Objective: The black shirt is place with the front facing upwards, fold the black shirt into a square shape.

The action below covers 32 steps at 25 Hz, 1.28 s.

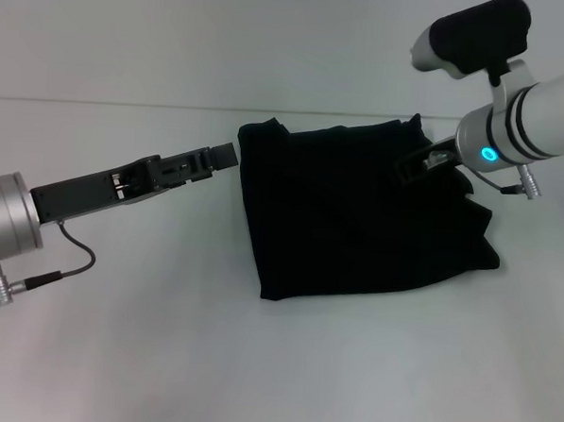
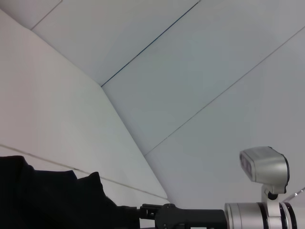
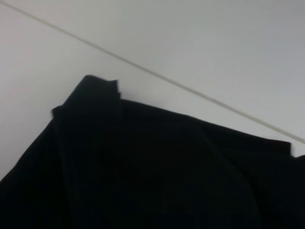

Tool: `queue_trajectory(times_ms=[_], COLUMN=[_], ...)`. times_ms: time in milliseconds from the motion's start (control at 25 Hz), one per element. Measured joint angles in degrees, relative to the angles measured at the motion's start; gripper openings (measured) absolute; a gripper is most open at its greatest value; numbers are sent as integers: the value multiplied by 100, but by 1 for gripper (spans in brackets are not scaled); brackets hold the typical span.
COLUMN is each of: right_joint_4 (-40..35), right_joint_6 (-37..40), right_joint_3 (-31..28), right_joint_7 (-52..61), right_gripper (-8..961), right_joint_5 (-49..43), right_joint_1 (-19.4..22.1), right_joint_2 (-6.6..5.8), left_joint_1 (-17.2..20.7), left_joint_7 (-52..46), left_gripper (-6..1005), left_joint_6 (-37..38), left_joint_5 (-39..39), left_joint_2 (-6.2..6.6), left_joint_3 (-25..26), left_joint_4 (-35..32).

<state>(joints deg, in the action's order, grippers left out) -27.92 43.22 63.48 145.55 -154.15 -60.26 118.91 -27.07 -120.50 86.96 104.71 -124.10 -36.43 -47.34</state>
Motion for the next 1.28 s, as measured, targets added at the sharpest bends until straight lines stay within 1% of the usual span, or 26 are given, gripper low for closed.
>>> queue_trajectory(times_ms=[80, 240, 400, 720, 920, 1120, 1280], right_joint_4=[0, -1, -53, -294, -290, -277, -275], right_joint_6=[52, 115, 215, 312, 303, 269, 246], right_joint_3=[-1, 43, 56, 59, 79, 54, 63], right_joint_7=[-6, -52, -54, -51, -9, 26, 74], right_gripper=[910, 909, 909, 908, 907, 906, 797], right_joint_5=[18, 15, 27, 32, 35, 35, 25], right_joint_1=[-13, -56, -85, -77, -93, -64, -44], right_joint_2=[-2, 58, 78, 96, 114, 105, 91], left_joint_1=[0, 0, 2, 9, 11, 18, 16], left_joint_7=[18, 33, 43, 53, 53, 53, 53], left_gripper=[770, 769, 768, 765, 764, 763, 762], left_joint_6=[-3, -19, -10, -6, 10, 10, -16], left_joint_5=[-1, -4, -22, -23, -44, -82, -88], left_joint_2=[-3, -10, -5, -1, 0, 0, 0], left_joint_3=[2, -3, 2, 4, 11, 15, 14], left_joint_4=[5, 6, 6, 6, 6, 6, 6])
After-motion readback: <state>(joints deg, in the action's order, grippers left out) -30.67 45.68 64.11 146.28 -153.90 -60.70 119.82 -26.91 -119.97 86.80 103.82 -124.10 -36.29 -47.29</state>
